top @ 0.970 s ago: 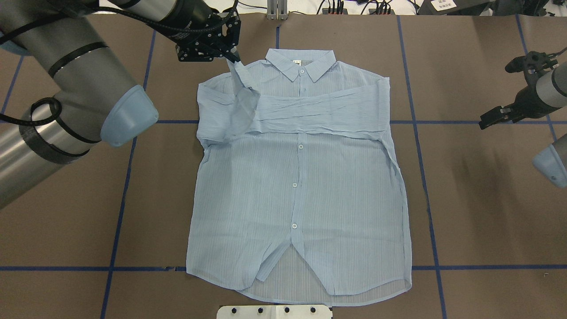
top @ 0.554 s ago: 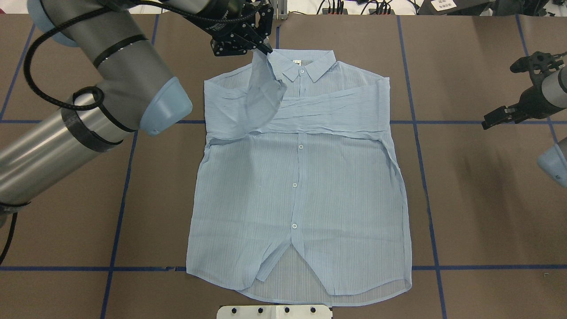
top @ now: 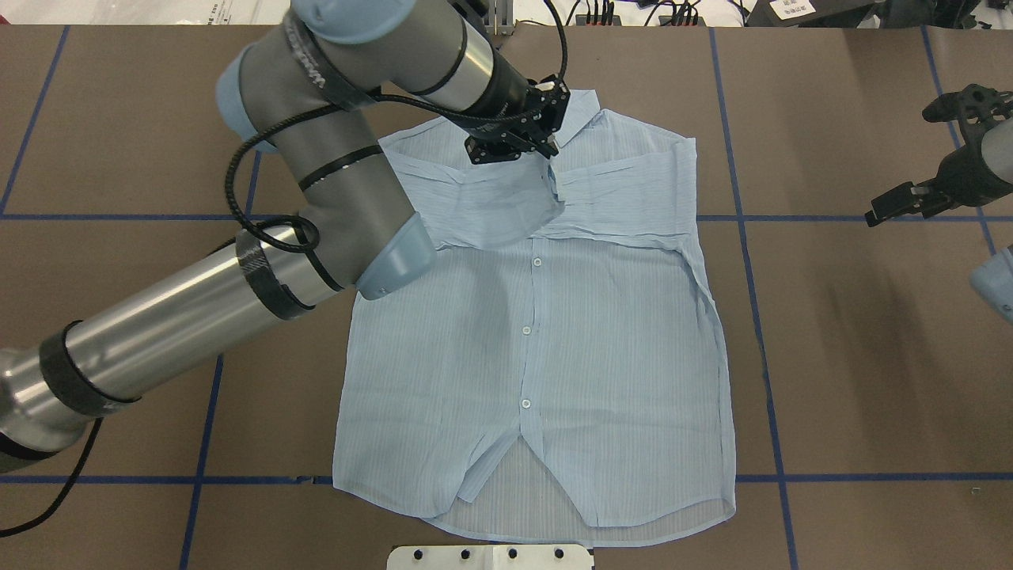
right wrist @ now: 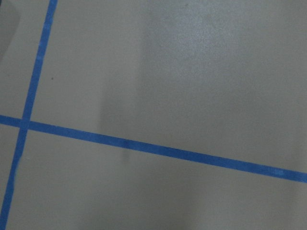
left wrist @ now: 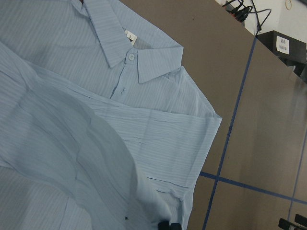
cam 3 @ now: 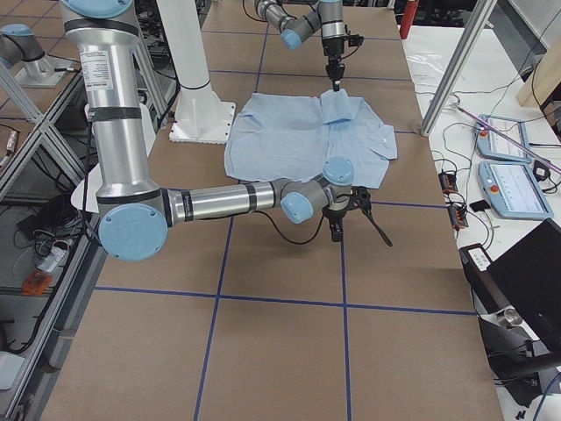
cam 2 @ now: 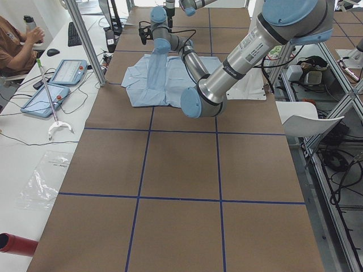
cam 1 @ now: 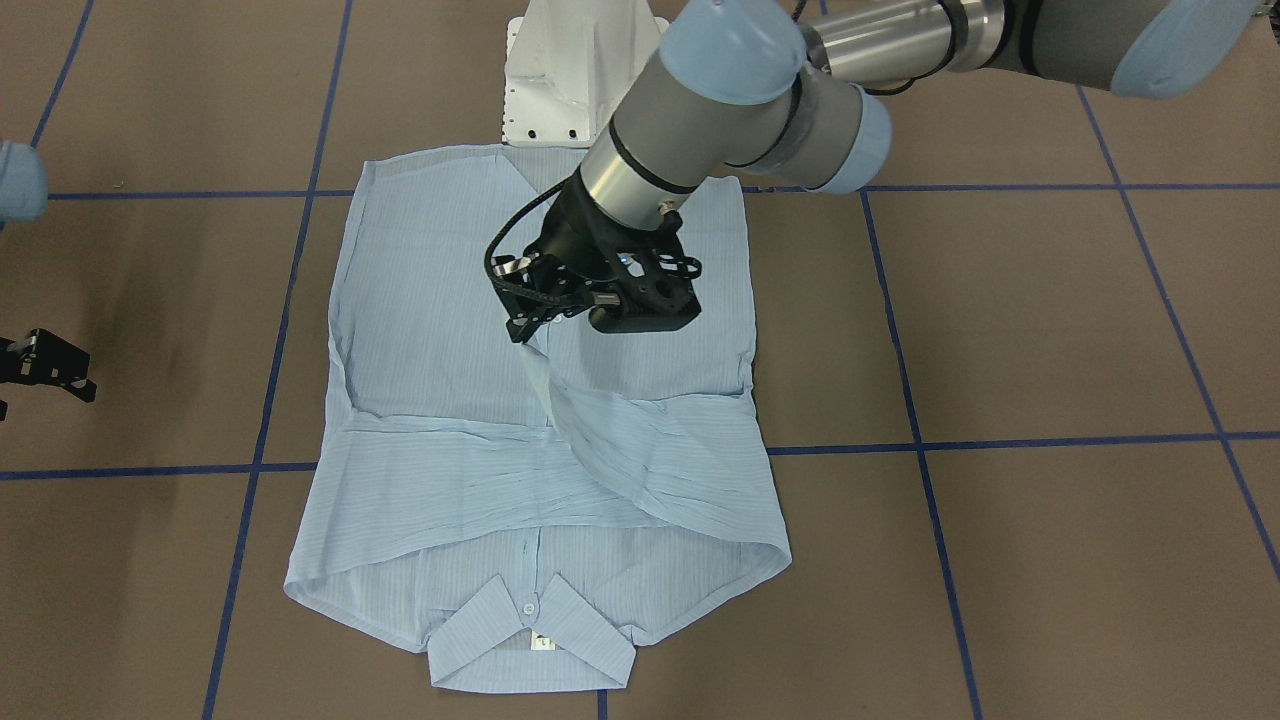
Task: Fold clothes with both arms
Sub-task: 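Carry the sleeve with the left gripper across the shirt toward the collar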
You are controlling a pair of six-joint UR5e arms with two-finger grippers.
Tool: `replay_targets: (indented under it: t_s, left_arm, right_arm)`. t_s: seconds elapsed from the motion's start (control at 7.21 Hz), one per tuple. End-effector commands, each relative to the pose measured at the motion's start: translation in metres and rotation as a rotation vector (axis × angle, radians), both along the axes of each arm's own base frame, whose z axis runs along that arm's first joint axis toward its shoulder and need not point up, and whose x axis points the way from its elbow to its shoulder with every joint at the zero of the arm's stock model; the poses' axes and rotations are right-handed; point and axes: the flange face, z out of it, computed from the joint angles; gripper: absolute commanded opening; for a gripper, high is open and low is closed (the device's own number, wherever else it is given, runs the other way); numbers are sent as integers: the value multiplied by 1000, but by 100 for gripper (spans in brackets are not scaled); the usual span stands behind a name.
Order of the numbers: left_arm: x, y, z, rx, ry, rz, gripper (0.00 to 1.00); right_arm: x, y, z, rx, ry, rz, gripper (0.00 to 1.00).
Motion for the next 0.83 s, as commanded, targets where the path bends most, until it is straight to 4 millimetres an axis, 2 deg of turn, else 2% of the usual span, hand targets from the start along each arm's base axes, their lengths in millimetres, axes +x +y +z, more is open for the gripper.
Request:
replay_targets:
  t_s: [0.0,0.14,0.42,0.55,0.69]
  left_arm:
    - [73,-3,-22,16,22,-46,0]
    - [101,-6,-18,31,27,-74,0]
    - [117,-14,4,48,34,-112,0]
    - [130,-4,5,65,41,-150,2]
    - [136,6,2,86,79,-159,45]
  right_arm:
    - [-1,3,-5,-33,-34,6,100]
    - [-1,4,-6,-41,-40,8,100]
    - [-3,7,-18,-51,-81,-3,100]
    - [-4,7,-29,-48,-101,-6,100]
    - [-5,7,-36,-44,-109,-3,100]
